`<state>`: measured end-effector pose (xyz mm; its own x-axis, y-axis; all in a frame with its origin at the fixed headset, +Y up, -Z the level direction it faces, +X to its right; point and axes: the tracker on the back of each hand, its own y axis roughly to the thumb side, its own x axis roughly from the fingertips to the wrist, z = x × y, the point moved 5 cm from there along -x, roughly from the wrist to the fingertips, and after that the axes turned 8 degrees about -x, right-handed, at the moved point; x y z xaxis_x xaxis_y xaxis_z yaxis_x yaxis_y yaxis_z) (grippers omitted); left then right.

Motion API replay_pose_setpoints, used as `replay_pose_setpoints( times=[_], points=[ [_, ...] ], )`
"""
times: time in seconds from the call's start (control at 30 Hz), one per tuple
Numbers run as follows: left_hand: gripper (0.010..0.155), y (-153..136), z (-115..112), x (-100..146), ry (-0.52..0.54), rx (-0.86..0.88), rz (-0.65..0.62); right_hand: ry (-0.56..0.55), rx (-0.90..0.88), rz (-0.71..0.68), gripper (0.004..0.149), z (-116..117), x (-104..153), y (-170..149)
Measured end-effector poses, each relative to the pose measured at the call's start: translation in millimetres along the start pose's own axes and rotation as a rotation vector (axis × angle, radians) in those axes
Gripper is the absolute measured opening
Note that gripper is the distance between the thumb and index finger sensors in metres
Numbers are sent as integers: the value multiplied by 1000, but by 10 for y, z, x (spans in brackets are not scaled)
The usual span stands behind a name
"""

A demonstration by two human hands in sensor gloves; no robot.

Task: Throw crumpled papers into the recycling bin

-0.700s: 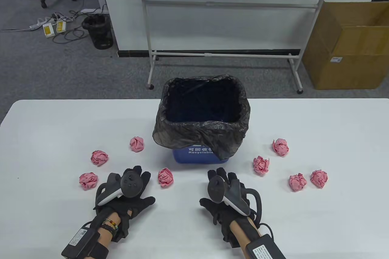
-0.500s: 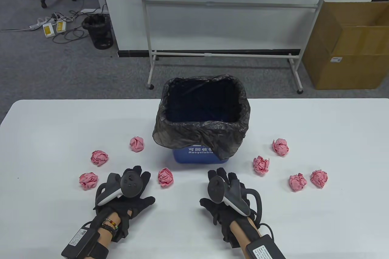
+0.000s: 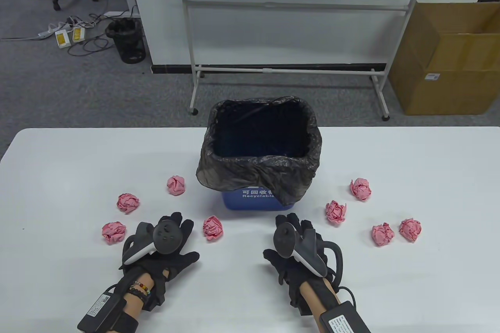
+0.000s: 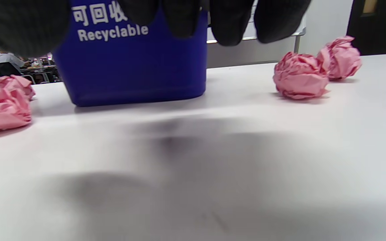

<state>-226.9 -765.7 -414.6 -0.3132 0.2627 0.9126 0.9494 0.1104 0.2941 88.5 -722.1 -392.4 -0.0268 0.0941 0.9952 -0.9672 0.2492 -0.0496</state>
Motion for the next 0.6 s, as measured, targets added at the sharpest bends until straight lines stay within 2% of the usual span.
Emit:
replay_pose_setpoints(
  times=[0.27,0.6],
  points=[
    [88,-16,14,3,-1,16,0,-97,-10,178,89,-376,-95,-457],
    [88,-56,35,18,4,16,16,-242,-26,422,87,-1038,-258,-1393]
  ],
)
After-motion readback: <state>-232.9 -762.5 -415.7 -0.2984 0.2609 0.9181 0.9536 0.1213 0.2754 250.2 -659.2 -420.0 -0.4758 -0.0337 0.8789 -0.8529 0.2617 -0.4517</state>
